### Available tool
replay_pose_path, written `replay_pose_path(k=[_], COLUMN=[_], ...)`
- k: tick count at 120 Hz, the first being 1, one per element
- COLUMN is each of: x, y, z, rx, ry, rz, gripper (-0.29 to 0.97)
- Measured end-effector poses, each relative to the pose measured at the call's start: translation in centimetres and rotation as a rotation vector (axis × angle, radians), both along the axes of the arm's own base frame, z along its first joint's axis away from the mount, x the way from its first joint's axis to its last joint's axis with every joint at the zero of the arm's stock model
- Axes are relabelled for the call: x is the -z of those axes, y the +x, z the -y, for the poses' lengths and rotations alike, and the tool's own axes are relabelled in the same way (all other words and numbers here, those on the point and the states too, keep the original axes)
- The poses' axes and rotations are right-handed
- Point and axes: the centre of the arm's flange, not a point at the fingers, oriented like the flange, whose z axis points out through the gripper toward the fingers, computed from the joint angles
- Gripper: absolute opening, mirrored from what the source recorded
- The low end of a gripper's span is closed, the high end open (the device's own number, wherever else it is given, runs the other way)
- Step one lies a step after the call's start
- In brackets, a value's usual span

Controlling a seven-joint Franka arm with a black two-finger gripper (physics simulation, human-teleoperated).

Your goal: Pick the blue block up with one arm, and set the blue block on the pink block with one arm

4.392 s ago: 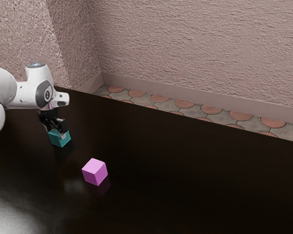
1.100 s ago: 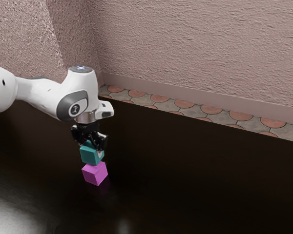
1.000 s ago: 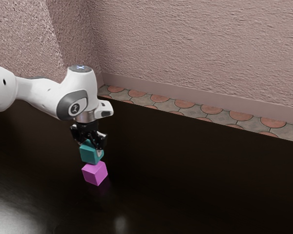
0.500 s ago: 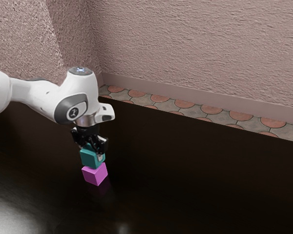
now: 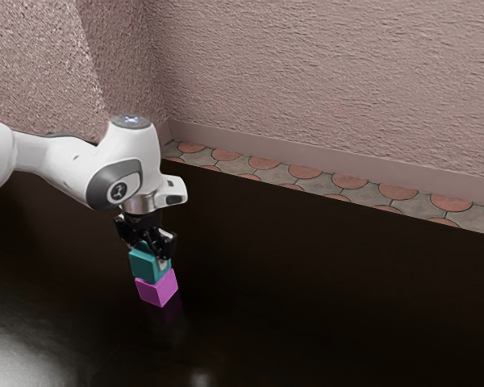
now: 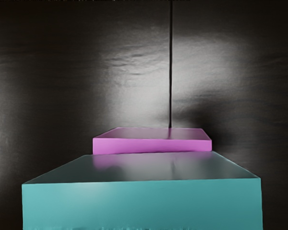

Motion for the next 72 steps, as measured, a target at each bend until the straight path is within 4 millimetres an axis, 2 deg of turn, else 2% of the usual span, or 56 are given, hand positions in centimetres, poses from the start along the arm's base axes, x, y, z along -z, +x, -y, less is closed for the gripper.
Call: replay_pose_path(k=[23, 50, 62, 72], x=[0.0, -0.1, -2.0, -2.8], y=[0.0, 0.1, 0.1, 0.2], z=[0.0, -0.3, -0.4, -0.5], rx=[0.008, 0.011, 0.018, 0.020], ry=[-0.001, -0.001, 0.004, 0.007], rz=[0.001, 0.003, 0.038, 0.051], gripper=[0.57, 0.64, 0.65, 0.66])
